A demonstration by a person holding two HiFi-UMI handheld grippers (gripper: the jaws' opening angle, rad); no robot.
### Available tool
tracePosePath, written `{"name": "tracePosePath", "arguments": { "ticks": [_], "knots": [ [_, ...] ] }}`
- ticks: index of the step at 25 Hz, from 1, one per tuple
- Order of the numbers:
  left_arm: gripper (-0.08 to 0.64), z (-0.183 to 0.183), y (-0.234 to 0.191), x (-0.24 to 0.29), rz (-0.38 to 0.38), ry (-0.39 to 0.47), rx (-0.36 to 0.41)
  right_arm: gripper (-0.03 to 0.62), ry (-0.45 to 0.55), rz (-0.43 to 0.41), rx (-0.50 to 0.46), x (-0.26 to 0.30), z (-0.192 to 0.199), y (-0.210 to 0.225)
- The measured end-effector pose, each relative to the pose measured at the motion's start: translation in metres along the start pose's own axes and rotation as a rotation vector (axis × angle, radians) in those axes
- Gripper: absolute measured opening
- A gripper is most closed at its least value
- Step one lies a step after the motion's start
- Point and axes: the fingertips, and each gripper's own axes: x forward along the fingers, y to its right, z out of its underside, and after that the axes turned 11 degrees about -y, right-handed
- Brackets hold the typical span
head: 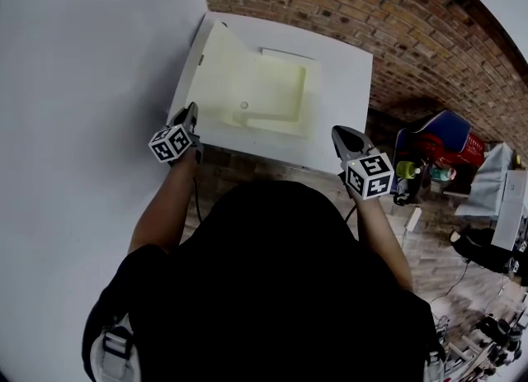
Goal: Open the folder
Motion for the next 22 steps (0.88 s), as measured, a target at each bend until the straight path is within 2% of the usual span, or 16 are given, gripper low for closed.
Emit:
{"name": "tracePosePath", "arguments": {
  "ticks": [5,11,22],
  "knots": [
    [0.008,0.004,-0.017,0.002,0.001,-0.001,-0.051,0.002,0.0,0.004,0.01,0.007,0.001,-0.004],
    [0.008,0.017,-0.039,0.004,-0.004,-0.007,-0.164,0.002,-0.003,0.009,0.016,0.01,-0.002,-0.005],
    [0.008,0.042,-0.079,0.003,-0.044,-0.032,-0.276,0.002,-0.012,0.008,0.015,0.014,-0.003,-0.007]
  ]
}}
